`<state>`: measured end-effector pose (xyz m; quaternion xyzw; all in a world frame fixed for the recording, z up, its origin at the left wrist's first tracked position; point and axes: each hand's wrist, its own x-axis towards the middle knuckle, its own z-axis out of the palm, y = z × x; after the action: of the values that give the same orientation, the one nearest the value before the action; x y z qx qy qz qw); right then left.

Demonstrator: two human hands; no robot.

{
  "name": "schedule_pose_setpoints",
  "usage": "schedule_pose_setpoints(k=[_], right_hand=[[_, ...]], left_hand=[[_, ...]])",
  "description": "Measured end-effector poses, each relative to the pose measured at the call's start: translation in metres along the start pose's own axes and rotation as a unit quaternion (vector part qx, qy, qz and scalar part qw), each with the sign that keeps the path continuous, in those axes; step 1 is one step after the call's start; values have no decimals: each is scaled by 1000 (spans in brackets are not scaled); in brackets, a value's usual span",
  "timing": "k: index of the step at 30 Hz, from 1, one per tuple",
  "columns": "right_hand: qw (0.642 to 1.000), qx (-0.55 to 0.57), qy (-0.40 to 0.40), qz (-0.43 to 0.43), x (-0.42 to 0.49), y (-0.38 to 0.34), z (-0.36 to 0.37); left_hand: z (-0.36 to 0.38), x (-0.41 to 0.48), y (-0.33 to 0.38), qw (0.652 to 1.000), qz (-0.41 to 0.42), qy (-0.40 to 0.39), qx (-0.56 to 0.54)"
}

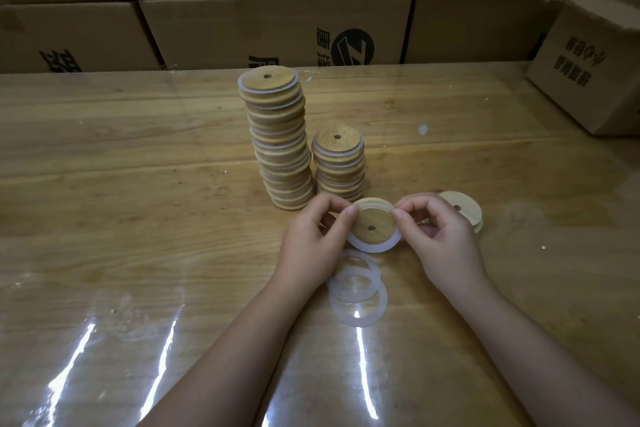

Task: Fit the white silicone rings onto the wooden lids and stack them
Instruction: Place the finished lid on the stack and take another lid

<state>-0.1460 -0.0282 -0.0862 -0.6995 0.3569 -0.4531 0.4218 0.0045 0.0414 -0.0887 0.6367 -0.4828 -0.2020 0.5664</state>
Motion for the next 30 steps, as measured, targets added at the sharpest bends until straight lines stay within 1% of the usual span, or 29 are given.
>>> schedule_pose_setpoints(k=[5,8,10,12,14,17,19,22,30], right_hand=[[999,1,-25,23,0,0,-1],[997,29,-45,58,0,2,-3],[996,41,-50,62,-1,3,-3],[996,47,-52,55,-2,4,-3],[996,51,-59,41,-2,4,-2],[996,44,-71,4,-2,2,-1],[996,36,-81,-17,-3,0,-1],[995,38,-85,-24,-3,-1,-1],[996,34,-77,-7,-3,-1,1]], left_hand=[[-2,2,0,999,-23,-8,-32],[-3,2,-1,999,-28,-15,-32],[-3,2,-1,999,-23,-15,-26],[-3,1,-1,1000,-6,-2,-11],[-3,1,-1,1000,28,10,-4],[-2,1,1,995,103,-4,-6],[-1,0,2,992,121,-22,-16],[-1,0,2,994,84,-43,-52],[-3,1,6,996,22,-26,-82]])
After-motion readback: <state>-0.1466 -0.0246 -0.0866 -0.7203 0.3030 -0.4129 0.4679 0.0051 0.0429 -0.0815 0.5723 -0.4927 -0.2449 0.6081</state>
